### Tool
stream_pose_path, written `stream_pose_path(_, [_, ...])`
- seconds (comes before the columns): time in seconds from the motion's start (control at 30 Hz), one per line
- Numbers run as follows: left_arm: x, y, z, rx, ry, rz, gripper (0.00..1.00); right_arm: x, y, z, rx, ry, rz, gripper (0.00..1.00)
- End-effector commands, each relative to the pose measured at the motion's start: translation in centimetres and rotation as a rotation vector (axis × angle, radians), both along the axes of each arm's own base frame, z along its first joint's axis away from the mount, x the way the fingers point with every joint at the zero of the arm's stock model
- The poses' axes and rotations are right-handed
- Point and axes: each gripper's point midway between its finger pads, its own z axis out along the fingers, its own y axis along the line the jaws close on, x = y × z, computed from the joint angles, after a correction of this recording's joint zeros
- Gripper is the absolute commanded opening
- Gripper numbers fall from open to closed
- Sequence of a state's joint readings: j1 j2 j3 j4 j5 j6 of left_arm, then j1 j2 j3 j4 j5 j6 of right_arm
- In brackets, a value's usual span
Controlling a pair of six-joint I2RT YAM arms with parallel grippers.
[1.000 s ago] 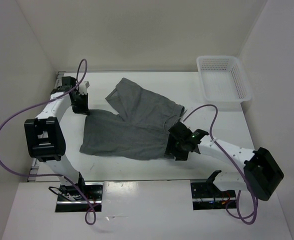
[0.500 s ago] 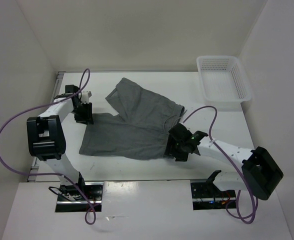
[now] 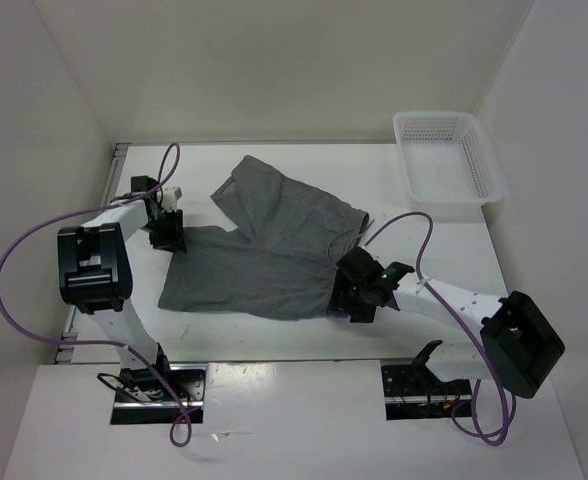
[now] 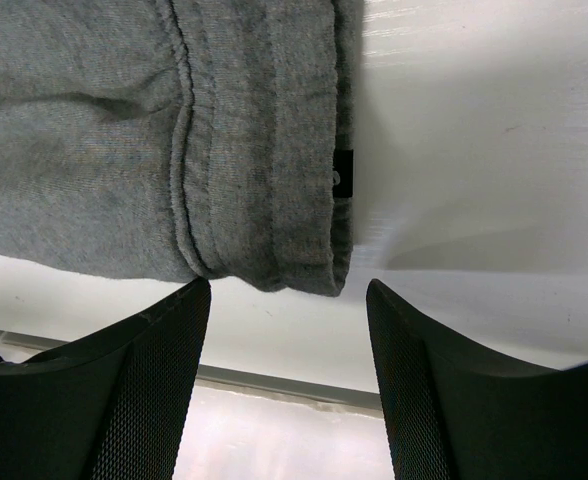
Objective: Fold and stack the shorts
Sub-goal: Flatten the shorts out
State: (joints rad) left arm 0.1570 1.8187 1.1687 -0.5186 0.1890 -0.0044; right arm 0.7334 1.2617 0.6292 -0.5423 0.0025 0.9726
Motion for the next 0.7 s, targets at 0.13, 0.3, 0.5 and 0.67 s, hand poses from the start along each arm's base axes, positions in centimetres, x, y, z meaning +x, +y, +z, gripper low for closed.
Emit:
stream_pose_path(0.13, [3.9,0.5,1.2,0.011,-0.154,-0.007,0.43,0.4,0.3,0.4,0.023,-0.035,-0.012,0.69])
stream_pose_path(0.3, [5.5,0.0,3.1,-0.018,-0.233,-0.027,0.43,0.3,0.3,0.2,0.016,-0.028,-0.012,0.69])
stream_pose_path(0.5, [4.9,-0.1,1.1,-0.032,-0.153,-0.025,0.38,0.6,0.2,0.6,0.015,-0.042,-0.017,0.69])
stream_pose_path(0.67, [4.9,-0.3,2.9,-0.034,-0.197,-0.031,0.27,0.6,0.2,0.6,0.015,-0.042,-0.017,0.67])
